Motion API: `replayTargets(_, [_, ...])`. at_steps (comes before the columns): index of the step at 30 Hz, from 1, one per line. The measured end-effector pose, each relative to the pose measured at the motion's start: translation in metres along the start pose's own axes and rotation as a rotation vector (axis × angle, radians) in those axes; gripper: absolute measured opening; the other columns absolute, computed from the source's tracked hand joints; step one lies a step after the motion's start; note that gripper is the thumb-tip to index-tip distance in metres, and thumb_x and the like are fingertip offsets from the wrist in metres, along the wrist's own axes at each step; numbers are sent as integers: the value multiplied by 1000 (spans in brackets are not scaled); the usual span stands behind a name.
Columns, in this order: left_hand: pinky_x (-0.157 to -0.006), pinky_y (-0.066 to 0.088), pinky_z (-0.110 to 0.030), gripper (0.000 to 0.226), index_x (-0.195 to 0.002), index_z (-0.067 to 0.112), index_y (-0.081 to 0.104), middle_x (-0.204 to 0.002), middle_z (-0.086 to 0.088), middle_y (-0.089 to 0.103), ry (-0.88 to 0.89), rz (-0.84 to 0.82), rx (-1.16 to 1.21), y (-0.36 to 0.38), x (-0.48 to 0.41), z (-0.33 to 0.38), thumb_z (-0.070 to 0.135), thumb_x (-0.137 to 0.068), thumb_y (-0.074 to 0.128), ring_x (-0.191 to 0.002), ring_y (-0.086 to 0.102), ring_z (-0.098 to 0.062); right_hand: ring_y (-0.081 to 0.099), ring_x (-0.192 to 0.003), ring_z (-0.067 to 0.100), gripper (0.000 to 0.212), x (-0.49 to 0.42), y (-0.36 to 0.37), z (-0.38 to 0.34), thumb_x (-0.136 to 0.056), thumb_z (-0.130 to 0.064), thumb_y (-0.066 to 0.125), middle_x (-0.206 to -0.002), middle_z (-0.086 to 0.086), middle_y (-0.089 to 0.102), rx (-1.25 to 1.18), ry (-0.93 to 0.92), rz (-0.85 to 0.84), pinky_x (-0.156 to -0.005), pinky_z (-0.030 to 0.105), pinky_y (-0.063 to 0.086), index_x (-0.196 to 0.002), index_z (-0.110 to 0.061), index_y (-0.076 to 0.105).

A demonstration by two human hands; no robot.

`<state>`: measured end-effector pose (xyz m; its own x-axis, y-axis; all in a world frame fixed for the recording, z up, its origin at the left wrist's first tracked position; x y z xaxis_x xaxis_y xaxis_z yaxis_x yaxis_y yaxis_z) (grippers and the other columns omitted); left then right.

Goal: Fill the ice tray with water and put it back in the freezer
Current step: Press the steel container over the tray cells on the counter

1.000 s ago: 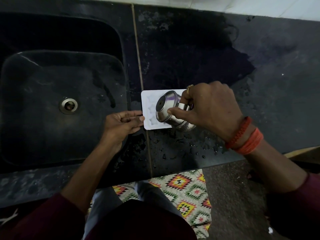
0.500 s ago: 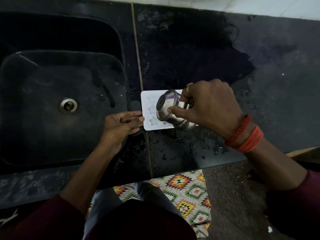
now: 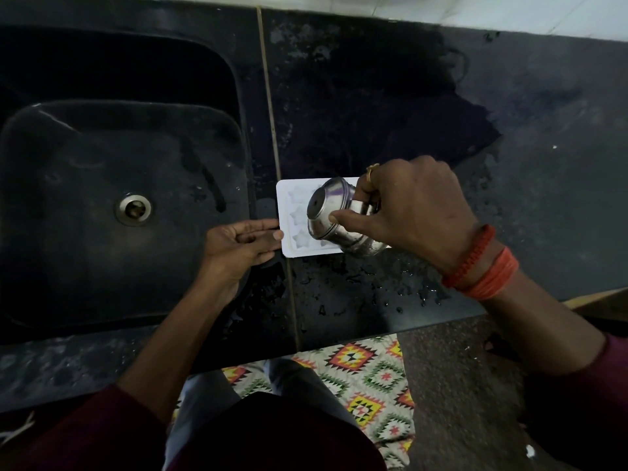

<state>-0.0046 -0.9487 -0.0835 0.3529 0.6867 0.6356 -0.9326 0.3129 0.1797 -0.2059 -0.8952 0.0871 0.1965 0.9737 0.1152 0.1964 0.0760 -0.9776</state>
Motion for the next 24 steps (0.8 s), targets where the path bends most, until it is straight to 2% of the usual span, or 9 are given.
replayTargets(4, [-65, 57, -15, 17, -94, 18, 80, -91, -4, 82, -3, 9, -1, 0, 0, 0, 13, -78, 87, -85, 79, -12, 66, -70, 25, 47, 1, -1, 2, -73, -69, 63, -71, -1, 70, 1, 11, 9, -66, 29, 43, -83, -25, 74])
replayTargets(9, [-64, 57, -15, 17, -93, 19, 81, -91, -4, 82, -2, 17, 2, 1, 0, 0, 12, -78, 86, -84, 79, -11, 68, -74, 27, 39, 1, -11, 4, -75, -63, 68, -73, -1, 71, -46, 27, 19, -72, 32, 49, -80, -25, 74])
replayTargets(12, [-65, 57, -15, 17, -94, 18, 81, -91, -4, 82, 0, 25, -1, 1, 0, -1, 12, -78, 86, -84, 78, -11, 68, -79, 27, 39, -1, -16, 4, -75, -63, 68, -76, -1, 72, -49, 33, 14, -78, 40, 53, -82, -24, 73])
replayTargets(19, [-64, 58, -14, 17, -95, 17, 80, -87, -2, 82, 3, 23, -4, 2, 1, 0, 10, -80, 85, -81, 78, -9, 67, -80, 25, 36, -9, -16, 4, -77, -60, 68, -76, -1, 71, -56, 30, 21, -80, 38, 52, -82, -24, 72])
replayTargets(24, [-66, 58, -15, 17, -96, 17, 79, -88, -2, 82, 7, 19, -14, 2, 2, 1, 10, -82, 84, -83, 79, -10, 65, -76, 23, 31, -15, -12, 5, -78, -59, 69, -74, -2, 69, -69, 21, 21, -76, 33, 47, -76, -28, 66])
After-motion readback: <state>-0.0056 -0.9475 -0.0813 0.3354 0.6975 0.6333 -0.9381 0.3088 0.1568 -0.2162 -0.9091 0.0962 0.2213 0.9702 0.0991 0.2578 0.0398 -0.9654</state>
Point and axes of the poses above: each hand's wrist, its own x-axis away from the middle knuckle, its own y-axis out of the palm, z = x × y, the point moved 2 cm from there along -x, towards the middle knuckle
